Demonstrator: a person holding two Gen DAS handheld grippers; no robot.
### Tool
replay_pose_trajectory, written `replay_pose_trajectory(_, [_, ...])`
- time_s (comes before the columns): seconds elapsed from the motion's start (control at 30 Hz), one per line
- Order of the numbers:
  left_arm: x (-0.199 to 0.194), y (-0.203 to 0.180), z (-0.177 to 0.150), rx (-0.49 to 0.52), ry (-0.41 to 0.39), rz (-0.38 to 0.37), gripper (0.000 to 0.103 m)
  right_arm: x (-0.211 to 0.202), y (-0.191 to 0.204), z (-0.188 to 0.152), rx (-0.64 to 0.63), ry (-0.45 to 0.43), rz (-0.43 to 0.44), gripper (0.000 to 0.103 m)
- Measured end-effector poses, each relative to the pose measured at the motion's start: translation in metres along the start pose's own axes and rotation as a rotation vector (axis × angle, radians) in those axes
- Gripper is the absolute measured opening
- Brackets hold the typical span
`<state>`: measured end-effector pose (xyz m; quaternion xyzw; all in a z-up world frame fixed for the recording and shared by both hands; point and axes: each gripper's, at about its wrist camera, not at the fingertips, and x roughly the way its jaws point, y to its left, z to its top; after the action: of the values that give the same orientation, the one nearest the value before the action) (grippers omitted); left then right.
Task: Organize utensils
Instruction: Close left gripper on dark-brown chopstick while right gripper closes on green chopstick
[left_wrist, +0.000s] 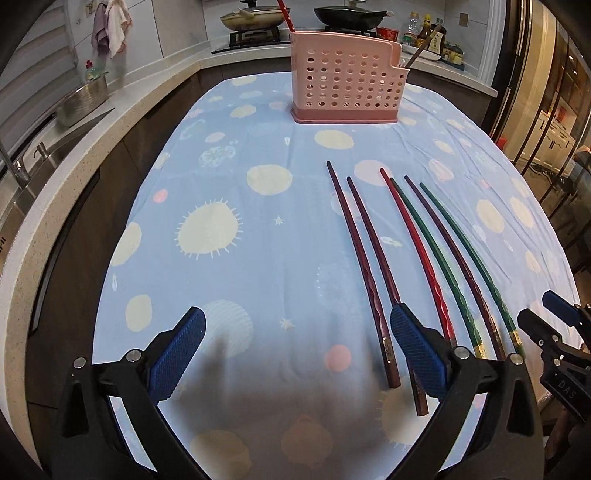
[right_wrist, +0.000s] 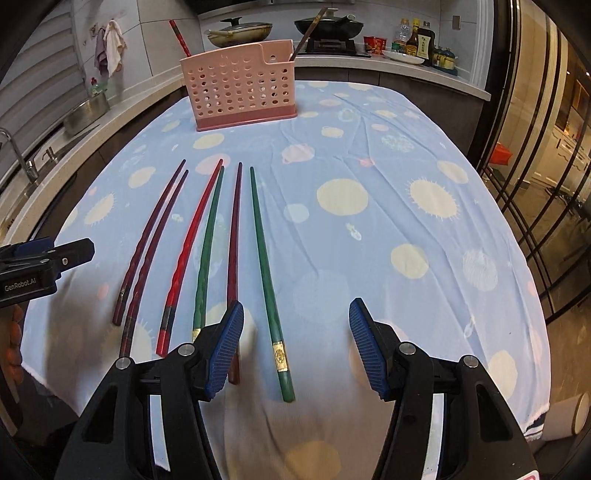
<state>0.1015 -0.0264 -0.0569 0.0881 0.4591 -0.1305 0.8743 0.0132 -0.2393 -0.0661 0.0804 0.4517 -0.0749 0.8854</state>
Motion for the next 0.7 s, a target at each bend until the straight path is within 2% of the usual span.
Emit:
replay_pose_trajectory(0.1, [-0.001, -0.007, -0.005, 0.015, -0.004, -0.012, 0.096, 0.004, 0.001, -0.006, -0.004, 0.022, 0.006, 0.041])
replay_pose_trajectory(0.2, [0.001, -0.019, -0.01, 0.067, -0.019, 0.02, 0.096, 0.006, -0.001, -0.009, 0.003, 0.031, 0.013, 0.037])
replay_pose_trajectory(0.3, [0.005, -0.025, -0.015, 0.087, -0.002, -0.007, 0.093, 0.007, -0.003, -0.011, 0.007, 0.039, 0.017, 0.033])
replay_pose_trajectory(0.43, [0.009, -0.031, -0.019, 0.096, 0.016, -0.053, 0.08, 0.01, -0.003, -0.015, 0.0, 0.056, 0.025, 0.027])
replay_pose_trajectory(0.57, [0.018, -0.033, -0.021, 0.092, 0.054, -0.1, 0.06, 0.013, 0.0, -0.017, -0.009, 0.063, 0.03, 0.025])
replay_pose_trajectory(0.7, [0.025, -0.036, -0.027, 0.095, 0.086, -0.138, 0.049, 0.014, -0.001, -0.017, -0.009, 0.062, 0.032, 0.024])
